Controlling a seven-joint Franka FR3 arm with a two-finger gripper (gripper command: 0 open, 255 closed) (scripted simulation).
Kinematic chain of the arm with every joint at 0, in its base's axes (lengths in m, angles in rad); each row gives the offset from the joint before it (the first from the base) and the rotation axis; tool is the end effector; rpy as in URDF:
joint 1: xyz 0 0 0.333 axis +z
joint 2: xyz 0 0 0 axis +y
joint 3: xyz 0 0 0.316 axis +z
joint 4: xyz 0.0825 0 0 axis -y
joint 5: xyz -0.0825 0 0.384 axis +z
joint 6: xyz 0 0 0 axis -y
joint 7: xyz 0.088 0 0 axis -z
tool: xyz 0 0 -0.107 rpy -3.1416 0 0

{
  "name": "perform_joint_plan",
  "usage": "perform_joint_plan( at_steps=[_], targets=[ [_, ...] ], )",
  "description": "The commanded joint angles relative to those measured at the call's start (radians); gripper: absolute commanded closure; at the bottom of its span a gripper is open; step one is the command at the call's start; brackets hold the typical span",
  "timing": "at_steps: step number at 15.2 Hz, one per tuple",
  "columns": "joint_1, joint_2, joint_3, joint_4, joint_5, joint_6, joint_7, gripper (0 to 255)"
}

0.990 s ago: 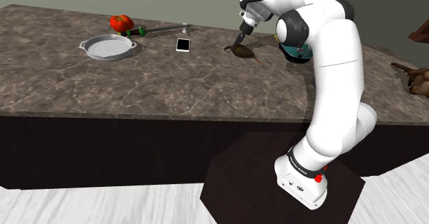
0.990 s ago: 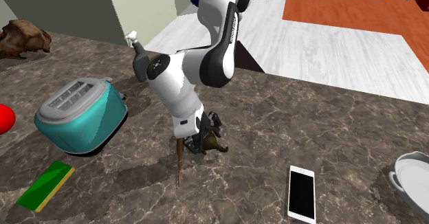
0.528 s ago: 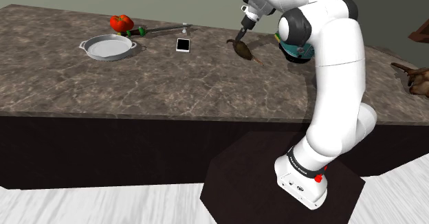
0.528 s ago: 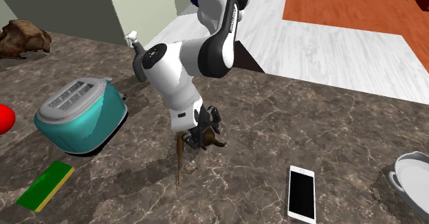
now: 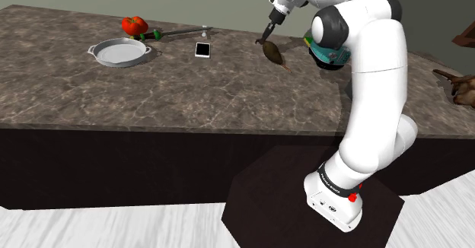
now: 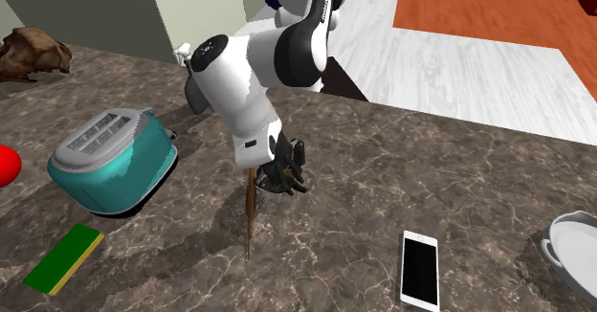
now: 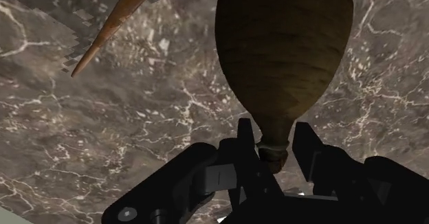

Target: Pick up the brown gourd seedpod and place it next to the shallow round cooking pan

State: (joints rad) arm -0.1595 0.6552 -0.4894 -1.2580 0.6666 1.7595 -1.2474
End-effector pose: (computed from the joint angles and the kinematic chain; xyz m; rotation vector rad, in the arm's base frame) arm 0.6521 -0.3156 0.4040 -2.7512 -0.7335 -0.3457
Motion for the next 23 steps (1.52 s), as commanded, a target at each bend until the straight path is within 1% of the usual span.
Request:
perform_joint_plan(
  at_steps=[1,13,18,23],
  targets=[
    [-0.005,-0.003,-0.002,0.023,-0.004,-0.023,0.010,255],
    [-0.036,-0.007,-0.005,0.171,-0.016,-0.156,0.071,255],
    [0.087,-0.081,-0.001,0.037,-0.039,-0.064,0.136,255],
    [0.190,-0.123,0.014,-0.042,-0.055,0.011,0.214,255]
  ],
)
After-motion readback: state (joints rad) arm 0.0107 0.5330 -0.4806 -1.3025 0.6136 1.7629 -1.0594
